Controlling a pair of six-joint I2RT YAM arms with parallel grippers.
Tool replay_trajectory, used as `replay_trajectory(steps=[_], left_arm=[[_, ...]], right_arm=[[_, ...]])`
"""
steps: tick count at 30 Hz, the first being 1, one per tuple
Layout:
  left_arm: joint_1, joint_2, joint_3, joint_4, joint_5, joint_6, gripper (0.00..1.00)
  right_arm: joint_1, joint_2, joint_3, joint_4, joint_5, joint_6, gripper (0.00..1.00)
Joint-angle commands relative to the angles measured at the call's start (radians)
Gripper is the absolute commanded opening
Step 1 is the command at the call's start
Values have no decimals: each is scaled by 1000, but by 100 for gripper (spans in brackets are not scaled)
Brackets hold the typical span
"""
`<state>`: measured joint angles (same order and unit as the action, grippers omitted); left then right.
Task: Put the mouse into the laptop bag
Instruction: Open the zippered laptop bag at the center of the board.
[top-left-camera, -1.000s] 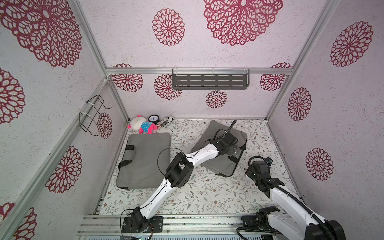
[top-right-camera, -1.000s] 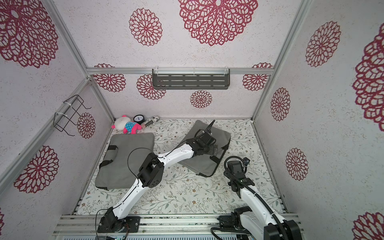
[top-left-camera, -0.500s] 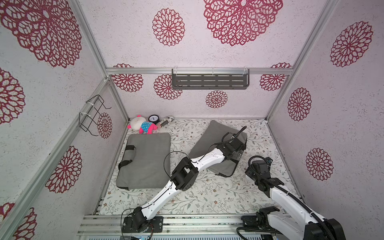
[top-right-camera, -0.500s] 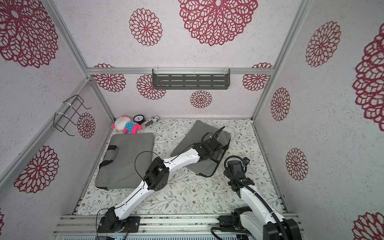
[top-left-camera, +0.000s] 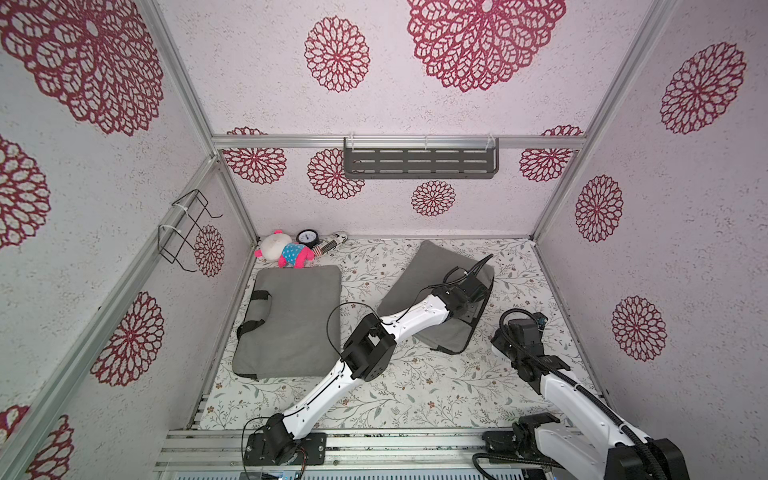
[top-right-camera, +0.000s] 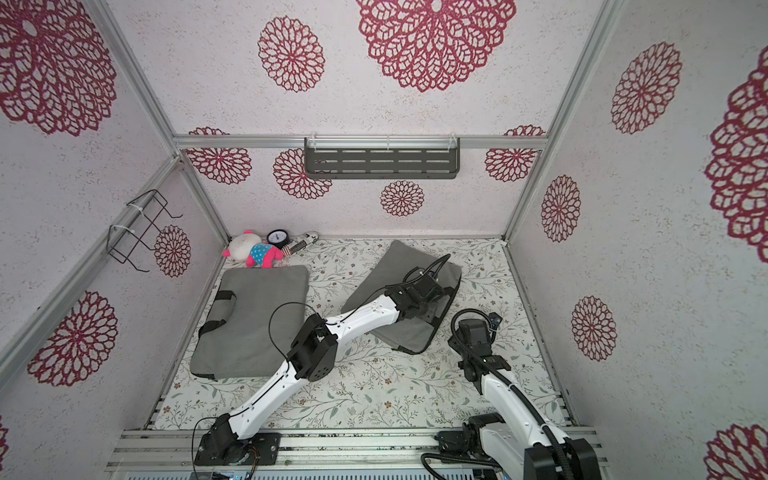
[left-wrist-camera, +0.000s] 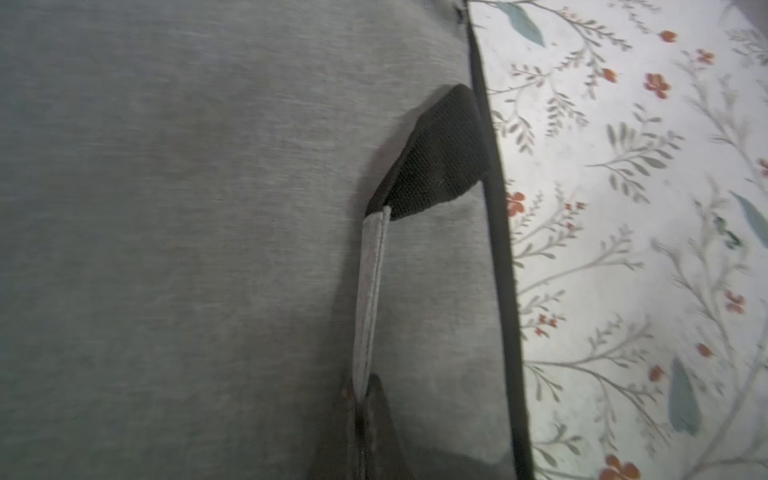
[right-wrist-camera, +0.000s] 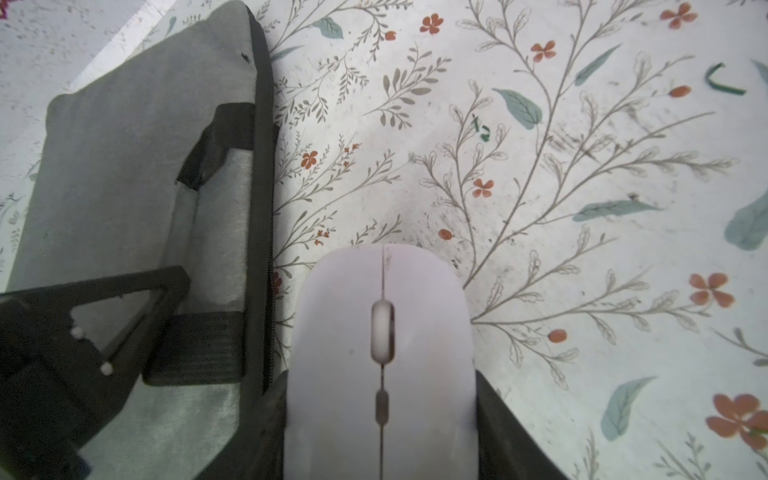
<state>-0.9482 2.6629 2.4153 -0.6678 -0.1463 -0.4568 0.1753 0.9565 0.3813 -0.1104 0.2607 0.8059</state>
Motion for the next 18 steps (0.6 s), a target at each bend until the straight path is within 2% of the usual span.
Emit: replay_trajectory(steps=[1,4,9,18], left_arm=[[64,-63,8,-43,232,-25,0],[106,-124,7,-48,272,-50,0],[117,-213,-13,-54,252,-52,0],[139,-292,5,-64,276,-83,0]], right_arm=[[-33,6,9,81,-57,9,30],[-60,26,19,109,-94,10,29],[-111,78,25,172,-143,16,28],[-175,208,51,293,-209,43,27]])
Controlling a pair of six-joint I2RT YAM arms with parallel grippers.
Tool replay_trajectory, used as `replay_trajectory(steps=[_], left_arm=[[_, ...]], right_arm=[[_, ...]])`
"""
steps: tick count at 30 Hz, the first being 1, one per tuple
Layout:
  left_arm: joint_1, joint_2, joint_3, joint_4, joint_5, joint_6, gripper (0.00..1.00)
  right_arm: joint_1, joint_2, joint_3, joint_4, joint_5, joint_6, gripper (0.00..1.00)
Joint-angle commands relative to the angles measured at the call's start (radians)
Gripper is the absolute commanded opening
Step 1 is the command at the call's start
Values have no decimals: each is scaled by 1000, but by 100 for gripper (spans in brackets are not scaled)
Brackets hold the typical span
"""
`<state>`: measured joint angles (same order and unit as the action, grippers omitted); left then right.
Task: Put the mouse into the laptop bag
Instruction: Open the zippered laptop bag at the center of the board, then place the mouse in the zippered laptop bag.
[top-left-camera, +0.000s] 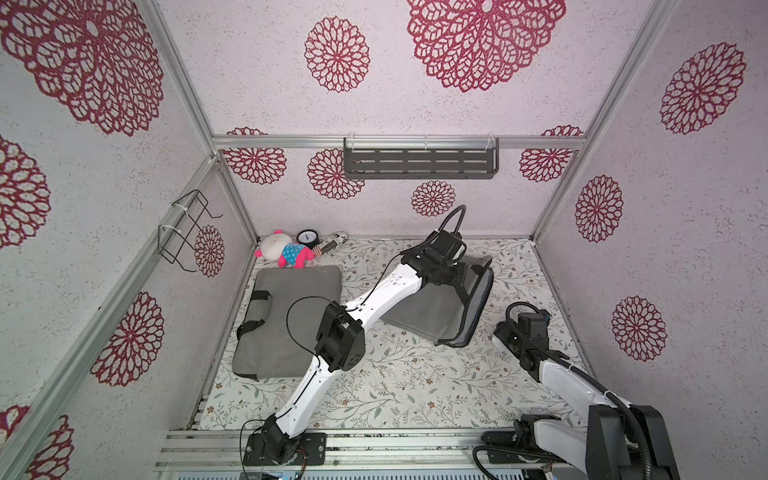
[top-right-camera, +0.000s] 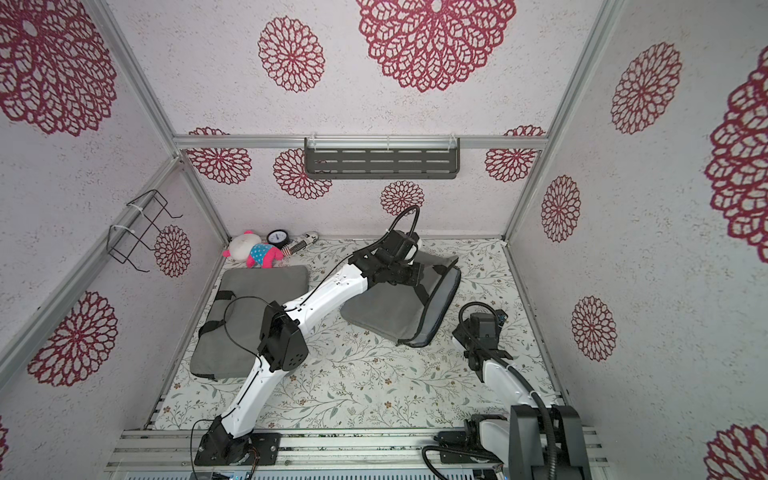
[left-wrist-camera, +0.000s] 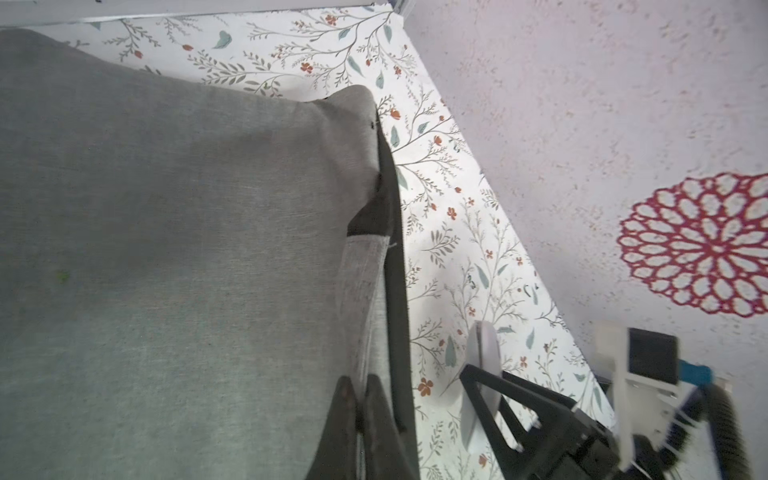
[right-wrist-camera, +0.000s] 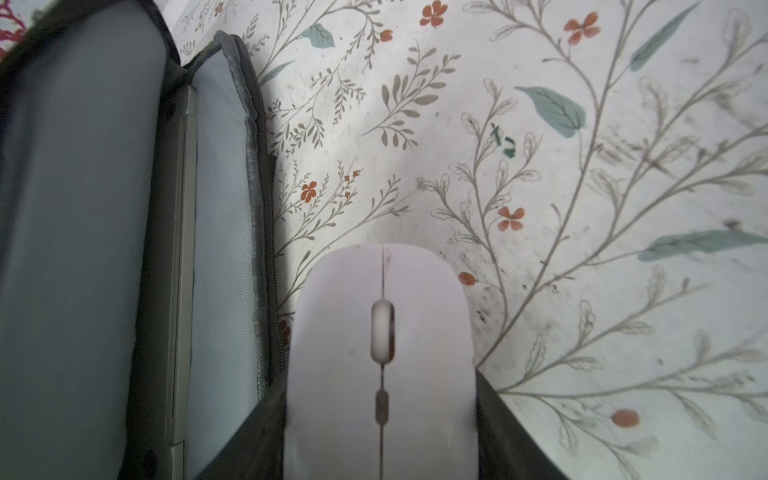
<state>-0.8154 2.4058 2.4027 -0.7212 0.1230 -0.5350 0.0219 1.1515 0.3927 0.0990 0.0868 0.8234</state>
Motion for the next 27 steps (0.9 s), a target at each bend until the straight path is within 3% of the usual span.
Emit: replay_trajectory(steps=[1,10,20,27], left_arm=[[5,-40,22,-13,6,-8,0],[5,-100,-9,5,-1,-28,0],[5,-113,-35,14,9,-33,0],[6,-114,-27,11,22,-29,0]], right_arm=[[-27,26,46,97,-45,28,27],[-48,196,165,197,-168,62,27],[-48,497,419,217,-201,51,29],[-46,600,509,213,-191,39,30]])
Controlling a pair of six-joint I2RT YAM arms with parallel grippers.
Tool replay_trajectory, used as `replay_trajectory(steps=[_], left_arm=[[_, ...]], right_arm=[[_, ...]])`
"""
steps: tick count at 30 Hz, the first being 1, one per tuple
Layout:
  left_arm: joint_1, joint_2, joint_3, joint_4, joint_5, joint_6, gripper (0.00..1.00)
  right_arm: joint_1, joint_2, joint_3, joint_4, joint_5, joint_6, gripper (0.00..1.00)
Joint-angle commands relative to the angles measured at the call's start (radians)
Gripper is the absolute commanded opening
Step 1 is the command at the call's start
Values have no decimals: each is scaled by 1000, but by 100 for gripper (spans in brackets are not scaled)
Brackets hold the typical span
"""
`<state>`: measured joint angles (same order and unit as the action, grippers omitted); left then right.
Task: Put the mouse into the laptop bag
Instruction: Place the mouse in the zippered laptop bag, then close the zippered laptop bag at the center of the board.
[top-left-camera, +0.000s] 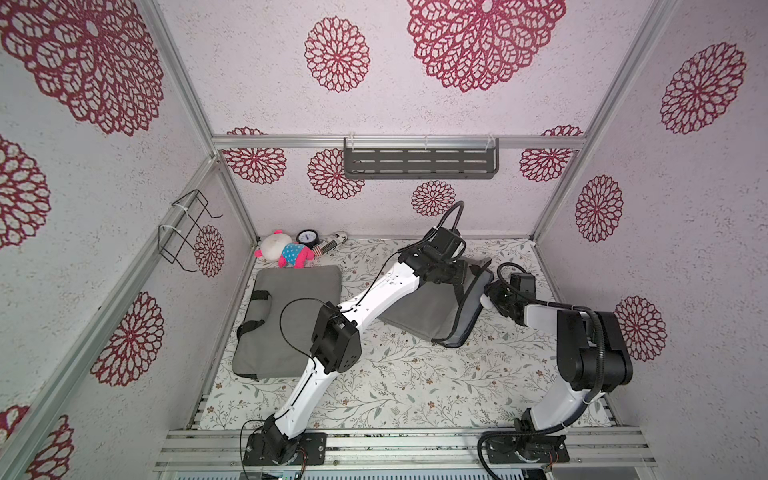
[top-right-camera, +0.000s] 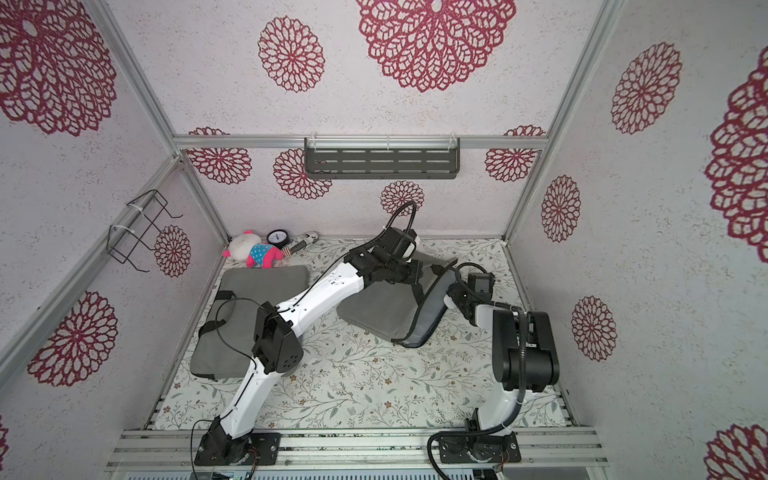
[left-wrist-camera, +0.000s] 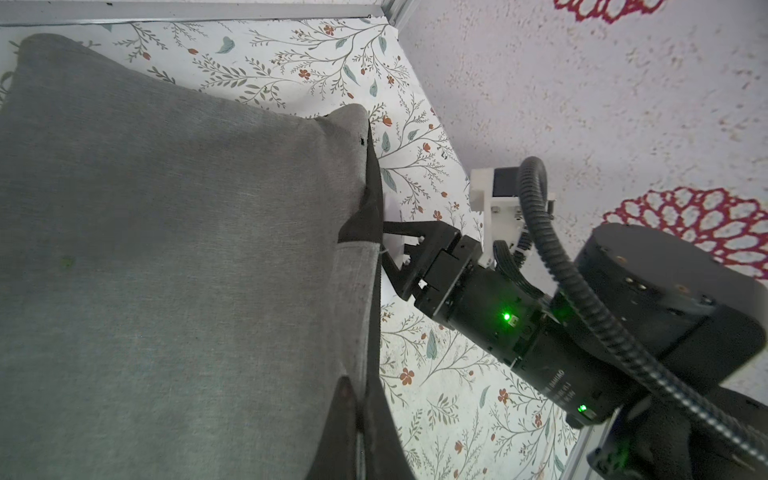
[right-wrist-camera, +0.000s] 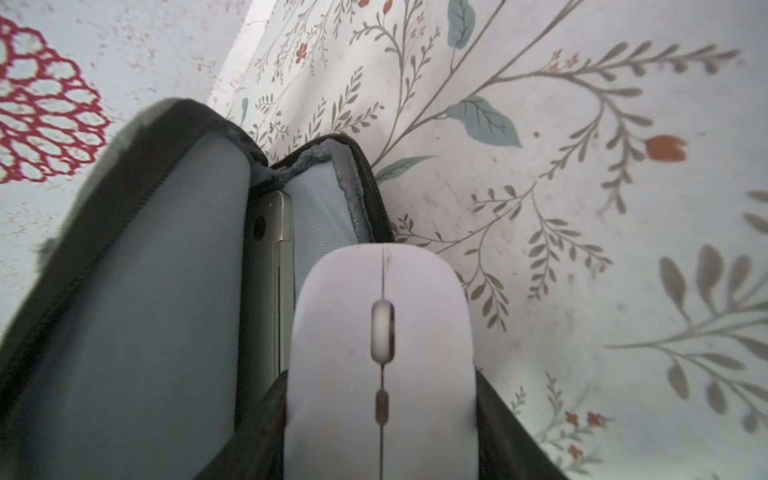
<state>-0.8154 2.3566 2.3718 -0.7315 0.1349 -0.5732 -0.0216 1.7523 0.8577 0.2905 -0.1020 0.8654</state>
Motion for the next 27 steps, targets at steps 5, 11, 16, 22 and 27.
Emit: replay_trajectory(steps=[5,11,16,22,27], left_arm=[[6,-59,16,18,10,13,0],[9,-55,18,23,10,9,0],[13,-52,17,21,7,7,0],[17,-50,14,21,11,-1,0],[17,-47,10,26,18,-5,0]], right_arm=[[-3,56,78,25,-17,-9,32],[0,78,87,45,-52,-16,51],[3,77,77,53,-99,-16,53],[9,64,63,70,-137,-27,60],[12,71,102,24,-121,-51,74]])
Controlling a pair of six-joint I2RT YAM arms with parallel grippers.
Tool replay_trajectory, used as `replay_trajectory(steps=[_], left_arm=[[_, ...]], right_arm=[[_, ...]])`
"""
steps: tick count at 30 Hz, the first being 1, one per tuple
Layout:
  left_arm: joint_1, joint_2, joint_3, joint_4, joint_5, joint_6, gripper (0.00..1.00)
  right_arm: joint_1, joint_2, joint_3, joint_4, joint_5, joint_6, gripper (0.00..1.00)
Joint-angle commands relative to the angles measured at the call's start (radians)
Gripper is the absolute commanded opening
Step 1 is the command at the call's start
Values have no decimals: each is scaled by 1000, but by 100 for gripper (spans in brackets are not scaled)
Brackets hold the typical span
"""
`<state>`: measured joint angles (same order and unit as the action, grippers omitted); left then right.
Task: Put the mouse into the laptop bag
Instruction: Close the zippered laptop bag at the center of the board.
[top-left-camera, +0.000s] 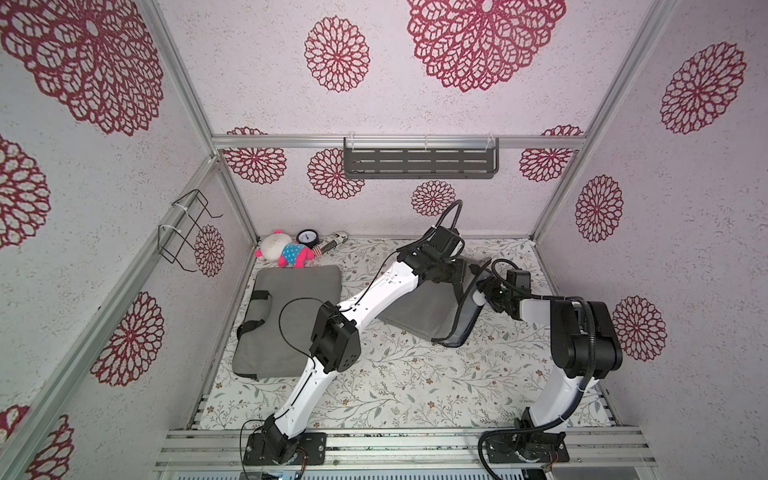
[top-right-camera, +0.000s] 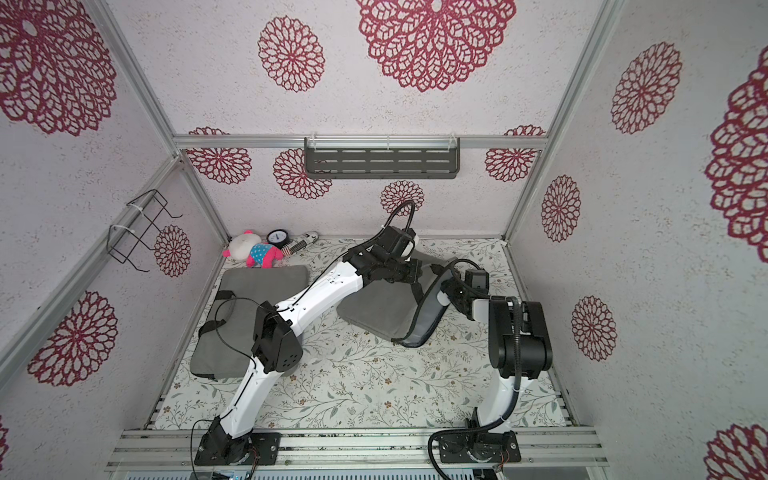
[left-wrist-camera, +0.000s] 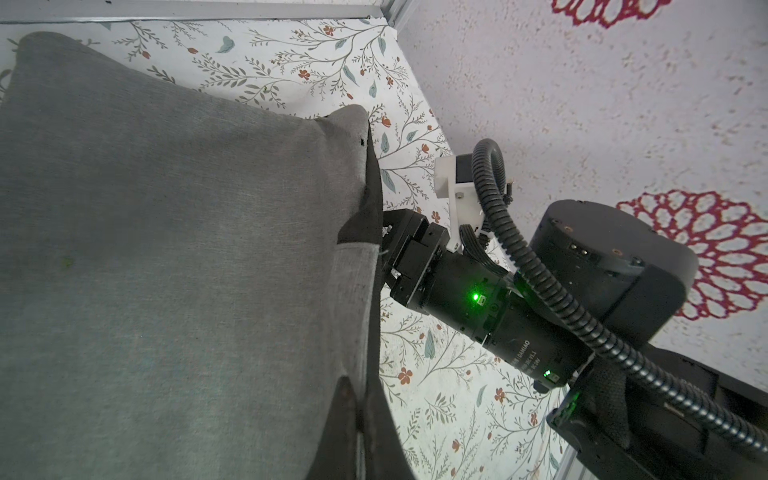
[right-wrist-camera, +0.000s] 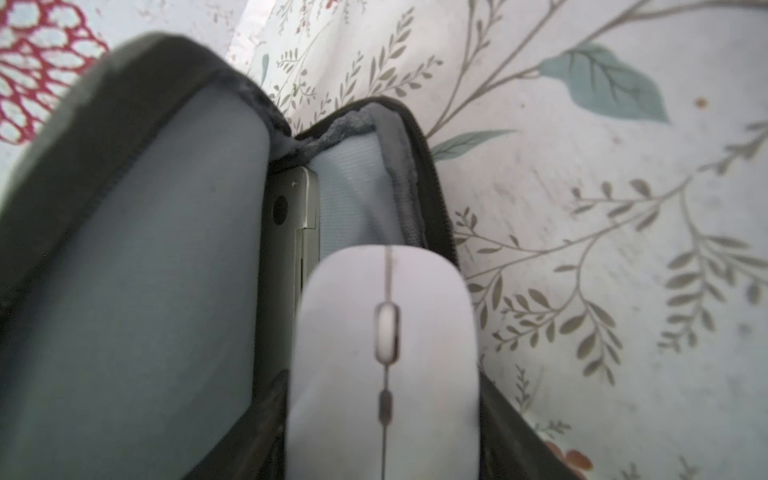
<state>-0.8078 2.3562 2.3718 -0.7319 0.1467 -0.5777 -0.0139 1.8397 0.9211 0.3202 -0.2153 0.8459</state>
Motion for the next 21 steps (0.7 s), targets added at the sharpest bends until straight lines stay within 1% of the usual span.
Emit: replay_trajectory(steps=[1,2,5,11,15,21], left_arm=[[9,-47,9,26,6,-1,0],[9,-48,6,30,7,-1,0],[9,-49,2,33,9,-1,0],[10,-53,-6,35,10,0,0],[10,-57,-12,39,12,-1,0],[10,-57,-19,43,14,-1,0]], right_arm=[[5,-17,44,-12,-2,-33,78],[5,-20,45,-17,5,-34,80],[5,-37,45,-25,20,-36,80],[5,-72,24,-28,46,-39,60],[3,-45,39,-31,56,-40,59],[14,10,83,-14,24,-41,59]])
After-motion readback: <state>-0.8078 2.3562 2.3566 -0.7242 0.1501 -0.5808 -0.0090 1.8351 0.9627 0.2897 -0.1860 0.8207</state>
